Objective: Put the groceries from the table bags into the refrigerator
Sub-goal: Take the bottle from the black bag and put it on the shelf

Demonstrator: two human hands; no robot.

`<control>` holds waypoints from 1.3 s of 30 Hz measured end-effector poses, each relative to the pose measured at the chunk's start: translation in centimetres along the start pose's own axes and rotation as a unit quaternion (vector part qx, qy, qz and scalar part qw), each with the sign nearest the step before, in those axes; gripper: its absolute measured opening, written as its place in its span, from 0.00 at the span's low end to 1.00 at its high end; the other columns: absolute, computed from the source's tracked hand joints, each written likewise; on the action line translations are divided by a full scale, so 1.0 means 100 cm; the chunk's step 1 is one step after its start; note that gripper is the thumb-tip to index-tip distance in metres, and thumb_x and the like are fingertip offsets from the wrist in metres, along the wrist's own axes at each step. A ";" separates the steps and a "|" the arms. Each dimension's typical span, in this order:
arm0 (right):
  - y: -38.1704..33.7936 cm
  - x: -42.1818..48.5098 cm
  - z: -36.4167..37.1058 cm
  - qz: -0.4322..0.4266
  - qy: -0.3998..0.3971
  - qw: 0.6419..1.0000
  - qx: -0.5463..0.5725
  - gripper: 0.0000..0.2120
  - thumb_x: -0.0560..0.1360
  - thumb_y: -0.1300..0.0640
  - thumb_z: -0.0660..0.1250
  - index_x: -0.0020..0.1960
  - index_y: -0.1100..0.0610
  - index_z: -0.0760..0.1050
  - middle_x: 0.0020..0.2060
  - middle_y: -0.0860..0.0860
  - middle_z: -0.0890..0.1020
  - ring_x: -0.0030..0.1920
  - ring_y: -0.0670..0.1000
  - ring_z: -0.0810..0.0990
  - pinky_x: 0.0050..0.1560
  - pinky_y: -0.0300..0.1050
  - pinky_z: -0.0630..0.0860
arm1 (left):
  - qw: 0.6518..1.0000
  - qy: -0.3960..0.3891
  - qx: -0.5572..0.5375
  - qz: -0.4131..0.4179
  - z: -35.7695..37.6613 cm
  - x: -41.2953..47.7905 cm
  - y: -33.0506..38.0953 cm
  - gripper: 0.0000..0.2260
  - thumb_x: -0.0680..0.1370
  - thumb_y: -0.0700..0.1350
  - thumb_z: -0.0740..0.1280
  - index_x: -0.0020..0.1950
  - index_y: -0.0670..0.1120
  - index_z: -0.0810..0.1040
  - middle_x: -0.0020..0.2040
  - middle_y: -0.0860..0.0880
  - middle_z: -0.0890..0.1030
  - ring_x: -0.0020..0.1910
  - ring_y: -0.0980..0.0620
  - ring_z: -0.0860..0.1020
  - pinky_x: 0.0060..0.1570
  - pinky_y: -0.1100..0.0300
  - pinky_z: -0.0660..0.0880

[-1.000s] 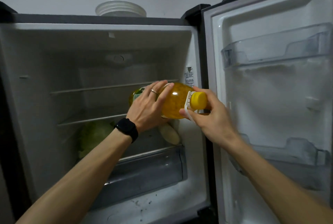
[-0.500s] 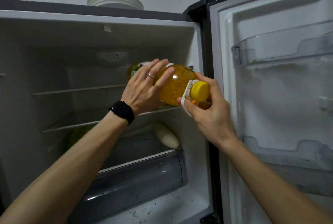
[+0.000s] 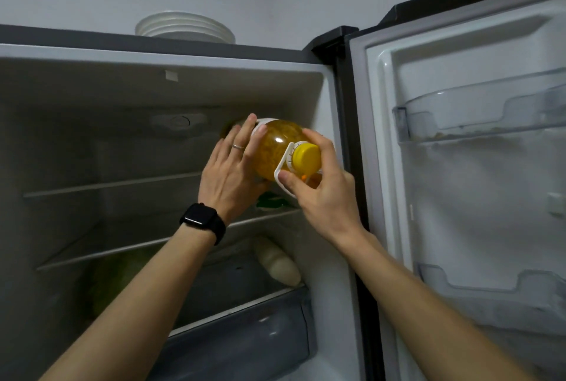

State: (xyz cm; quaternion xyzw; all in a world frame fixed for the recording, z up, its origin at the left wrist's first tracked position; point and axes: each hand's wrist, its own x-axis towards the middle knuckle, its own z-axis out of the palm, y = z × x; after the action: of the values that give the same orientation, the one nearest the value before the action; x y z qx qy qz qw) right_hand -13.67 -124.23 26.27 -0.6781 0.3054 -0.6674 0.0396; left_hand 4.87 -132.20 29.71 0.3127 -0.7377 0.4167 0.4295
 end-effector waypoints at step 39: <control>0.088 0.111 0.112 -0.004 -0.006 0.960 -0.281 0.36 0.78 0.50 0.67 0.80 0.51 0.54 0.76 0.58 0.61 0.70 0.66 0.67 0.68 0.58 0.68 | 0.952 -0.148 0.212 -0.164 0.019 -0.054 -0.067 0.32 0.76 0.63 0.59 0.76 0.49 0.64 0.64 0.41 0.76 0.67 0.40 0.70 0.74 0.41 0.51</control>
State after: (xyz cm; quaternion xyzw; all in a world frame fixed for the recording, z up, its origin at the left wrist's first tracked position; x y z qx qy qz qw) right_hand -7.31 -140.48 30.87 -0.6673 0.4776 -0.5506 -0.1531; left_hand 12.02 -136.38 26.62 0.5716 -0.6261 0.4361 0.3018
